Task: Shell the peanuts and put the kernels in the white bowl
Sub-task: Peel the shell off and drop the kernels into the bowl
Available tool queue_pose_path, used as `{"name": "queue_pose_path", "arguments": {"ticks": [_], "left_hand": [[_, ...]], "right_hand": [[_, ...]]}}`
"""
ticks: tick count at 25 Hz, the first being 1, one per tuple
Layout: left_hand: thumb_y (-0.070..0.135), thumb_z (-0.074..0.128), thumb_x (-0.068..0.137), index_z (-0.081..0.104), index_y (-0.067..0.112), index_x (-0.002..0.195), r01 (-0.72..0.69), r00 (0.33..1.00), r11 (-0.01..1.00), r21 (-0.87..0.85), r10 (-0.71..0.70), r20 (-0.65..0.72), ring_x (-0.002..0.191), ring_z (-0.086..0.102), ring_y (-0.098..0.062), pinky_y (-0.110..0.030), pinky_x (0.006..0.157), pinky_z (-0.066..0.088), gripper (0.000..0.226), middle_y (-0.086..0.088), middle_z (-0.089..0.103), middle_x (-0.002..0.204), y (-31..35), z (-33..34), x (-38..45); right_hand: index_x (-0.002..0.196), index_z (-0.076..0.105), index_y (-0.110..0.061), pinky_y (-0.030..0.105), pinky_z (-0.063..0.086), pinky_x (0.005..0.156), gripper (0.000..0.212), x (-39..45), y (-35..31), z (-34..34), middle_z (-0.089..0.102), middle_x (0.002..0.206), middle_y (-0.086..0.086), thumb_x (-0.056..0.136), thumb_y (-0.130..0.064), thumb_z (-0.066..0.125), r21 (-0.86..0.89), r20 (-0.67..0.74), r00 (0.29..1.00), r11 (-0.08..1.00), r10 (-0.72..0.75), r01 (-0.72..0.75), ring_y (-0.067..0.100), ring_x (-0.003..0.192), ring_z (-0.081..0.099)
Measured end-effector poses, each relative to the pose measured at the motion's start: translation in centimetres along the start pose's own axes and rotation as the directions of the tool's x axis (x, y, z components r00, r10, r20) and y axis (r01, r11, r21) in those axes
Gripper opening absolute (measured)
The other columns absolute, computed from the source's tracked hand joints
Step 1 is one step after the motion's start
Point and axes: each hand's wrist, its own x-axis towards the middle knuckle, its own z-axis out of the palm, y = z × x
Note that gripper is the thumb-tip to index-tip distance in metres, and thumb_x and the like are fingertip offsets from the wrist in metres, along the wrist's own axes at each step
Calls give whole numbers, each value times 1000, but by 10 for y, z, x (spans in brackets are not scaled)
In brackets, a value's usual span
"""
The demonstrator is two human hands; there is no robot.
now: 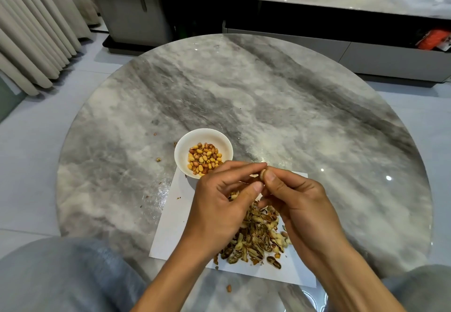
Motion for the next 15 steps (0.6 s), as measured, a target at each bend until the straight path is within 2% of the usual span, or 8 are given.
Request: {"name": "queue_pose_path", "arguments": {"ticks": [3,6,9,11,13,15], "left_hand": [[15,75,83,77,22,109,-147,987,955,258,160,-31,94,67,-13,-26,80,57,27,10,65,97,-7,-4,0],[3,74,84,77,15,109,-248,964,889,385,266,8,89,66,-7,-21,75,54,28,7,67,93,-5,-4,0],[4,75,84,77,14,110,-274,961,875,399,268,72,88,67,-4,-22,76,55,28,7,72,95,-5,-8,2],[6,77,83,78,14,108,-278,959,883,378,274,65,87,68,-4,-24,75,56,26,6,73,95,-6,-8,1],[4,78,82,79,15,106,-261,961,909,326,275,3,88,70,-5,-25,77,57,26,7,74,96,-6,-6,0],[5,79,80,77,17,106,-257,957,920,297,284,-53,91,71,-3,-23,79,57,28,12,74,97,-3,-3,-1]], "right_hand": [[98,80,-7,24,54,67,23,-1,-3,-3,76,95,15,80,-16,69,-100,28,1000,995,-4,7,17,72,61],[94,80,-6,26,58,72,20,1,-8,-5,76,88,18,76,-12,74,-151,27,1000,988,15,-11,24,71,66],[85,81,-10,25,59,67,9,1,-17,-10,76,76,12,78,-6,77,-343,25,996,935,-90,94,24,68,70],[82,82,-15,26,59,66,9,0,-20,-10,76,74,8,79,-8,78,-437,52,989,887,-139,148,24,68,71],[82,81,-12,23,57,63,10,-2,-18,-6,76,72,10,79,-4,76,-371,22,985,913,-172,168,23,64,70],[81,80,-9,23,56,62,10,-4,-13,0,75,71,13,77,-2,74,-234,-44,983,958,-181,166,21,61,68]]}}
